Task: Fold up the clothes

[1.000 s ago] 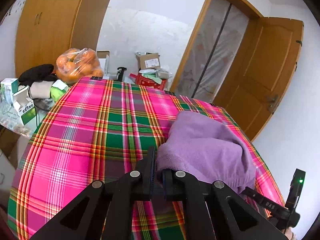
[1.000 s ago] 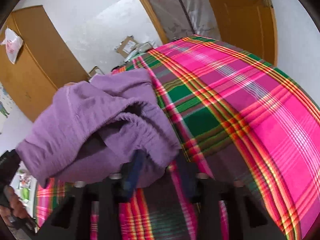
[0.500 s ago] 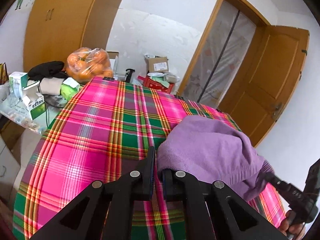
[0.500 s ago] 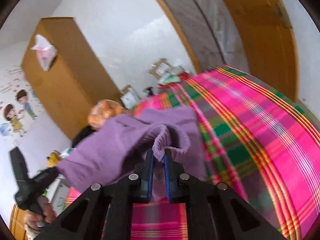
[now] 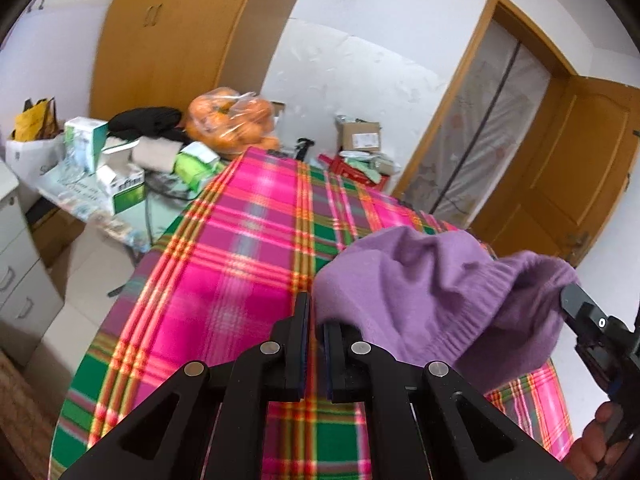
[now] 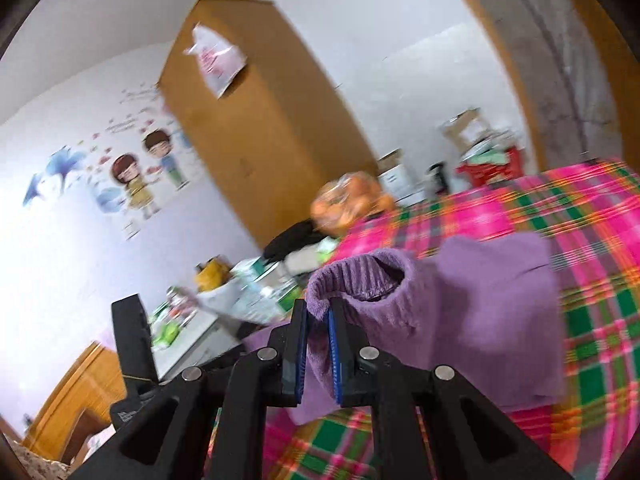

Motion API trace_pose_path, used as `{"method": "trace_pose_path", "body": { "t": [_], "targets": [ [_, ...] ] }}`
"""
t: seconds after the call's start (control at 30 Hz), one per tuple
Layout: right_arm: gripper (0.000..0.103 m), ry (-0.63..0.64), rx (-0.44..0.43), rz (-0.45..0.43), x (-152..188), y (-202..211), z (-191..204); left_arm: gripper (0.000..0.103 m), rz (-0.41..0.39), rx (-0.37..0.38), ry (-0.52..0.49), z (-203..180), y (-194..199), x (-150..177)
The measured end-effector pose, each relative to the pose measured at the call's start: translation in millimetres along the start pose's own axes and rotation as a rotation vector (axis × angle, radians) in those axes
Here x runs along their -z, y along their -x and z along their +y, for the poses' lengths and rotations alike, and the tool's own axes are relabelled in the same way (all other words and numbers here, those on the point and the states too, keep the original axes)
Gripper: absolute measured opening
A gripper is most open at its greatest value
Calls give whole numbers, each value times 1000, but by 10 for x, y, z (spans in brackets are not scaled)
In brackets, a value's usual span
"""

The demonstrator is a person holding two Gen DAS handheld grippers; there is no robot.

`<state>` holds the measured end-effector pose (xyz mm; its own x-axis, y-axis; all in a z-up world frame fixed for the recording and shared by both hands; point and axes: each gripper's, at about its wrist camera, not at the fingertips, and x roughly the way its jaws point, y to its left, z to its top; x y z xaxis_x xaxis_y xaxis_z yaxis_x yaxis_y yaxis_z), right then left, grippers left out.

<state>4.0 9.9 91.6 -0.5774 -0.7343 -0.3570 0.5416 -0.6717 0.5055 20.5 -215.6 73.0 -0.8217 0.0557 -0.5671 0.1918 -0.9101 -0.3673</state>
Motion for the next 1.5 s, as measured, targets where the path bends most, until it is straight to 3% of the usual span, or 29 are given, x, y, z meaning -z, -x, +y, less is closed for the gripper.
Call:
{"method": "trace_pose_path", "body": {
  "t": [0.2,0.43,0.63,0.87,1.17,1.33,1.5],
  "targets": [
    [10,5,-111,128,205,-542,194,6,16,-45,18,180,69,89],
    [11,-17,-140,251,426,-960,206,6,70,-27,25,221,85,187],
    [15,-52,-131,279,420,-920,73,7,95,-27,33,232,135,199],
    [29,-62,-96,203,221,-439,-129,17,43,-26,38,160,355,64],
    [29,-52,139,179,109,-152,-561,26,42,69,-80,-358,365,5],
    [32,76,351,242,293,-150,-733,40,163,88,-175,-666,56,131],
    [47,268,428,289,509,-262,-679,41,238,52,-344,-994,-245,387]
  ]
}}
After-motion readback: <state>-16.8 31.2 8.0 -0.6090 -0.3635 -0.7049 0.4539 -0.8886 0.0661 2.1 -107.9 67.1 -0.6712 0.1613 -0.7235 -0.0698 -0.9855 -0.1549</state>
